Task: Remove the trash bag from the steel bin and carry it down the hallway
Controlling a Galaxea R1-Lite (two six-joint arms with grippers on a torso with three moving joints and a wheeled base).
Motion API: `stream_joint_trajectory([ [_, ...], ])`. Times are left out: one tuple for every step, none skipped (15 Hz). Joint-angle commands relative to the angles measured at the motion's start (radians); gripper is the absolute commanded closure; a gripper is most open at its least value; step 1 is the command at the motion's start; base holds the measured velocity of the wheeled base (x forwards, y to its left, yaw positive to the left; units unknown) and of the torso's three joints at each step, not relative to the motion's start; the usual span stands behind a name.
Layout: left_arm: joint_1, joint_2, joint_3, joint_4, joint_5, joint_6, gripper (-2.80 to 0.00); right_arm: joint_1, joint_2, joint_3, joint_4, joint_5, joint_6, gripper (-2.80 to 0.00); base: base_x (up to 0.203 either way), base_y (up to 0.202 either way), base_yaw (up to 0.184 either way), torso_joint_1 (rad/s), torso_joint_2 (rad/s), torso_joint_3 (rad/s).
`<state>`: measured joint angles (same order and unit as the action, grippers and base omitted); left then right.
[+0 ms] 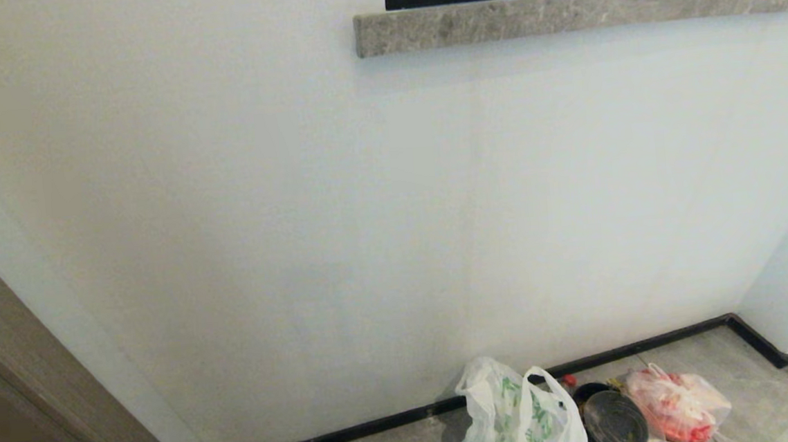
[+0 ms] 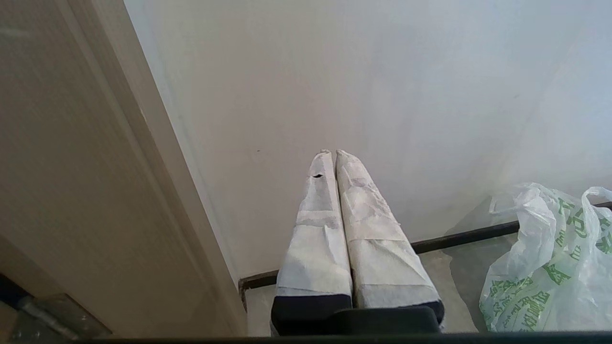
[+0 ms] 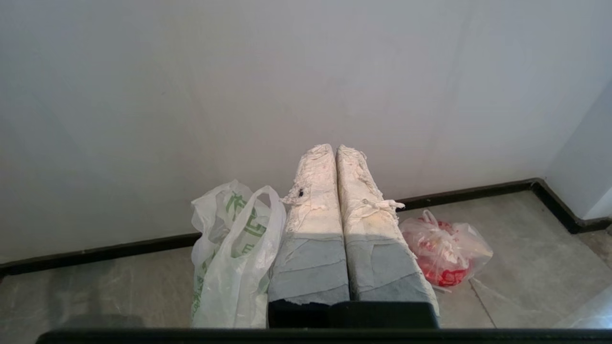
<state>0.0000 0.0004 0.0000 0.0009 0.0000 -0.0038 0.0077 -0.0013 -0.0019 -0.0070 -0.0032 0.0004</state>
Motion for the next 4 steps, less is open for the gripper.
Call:
stream_joint_trajectory([
  [0.000,0.001,0.000,0.000,0.000,-0.001,0.00,0.000,-0.039,0.000,-0.003,0.000,0.000,0.00,0.000,0.000,0.000,0.000,0.00,0.000],
  [0.000,0.001,0.000,-0.001,0.000,-0.001,0.00,0.000,-0.039,0.000,-0.004,0.000,0.000,0.00,0.000,0.000,0.000,0.000,0.00,0.000],
  [0.000,0.001,0.000,0.000,0.000,0.000,0.00,0.002,-0.039,0.000,-0.004,0.000,0.000,0.00,0.000,0.000,0.000,0.000,0.00,0.000],
  [0.000,0.001,0.000,0.001,0.000,-0.001,0.00,0.002,-0.039,0.000,-0.004,0.000,0.000,0.00,0.000,0.000,0.000,0.000,0.00,0.000],
])
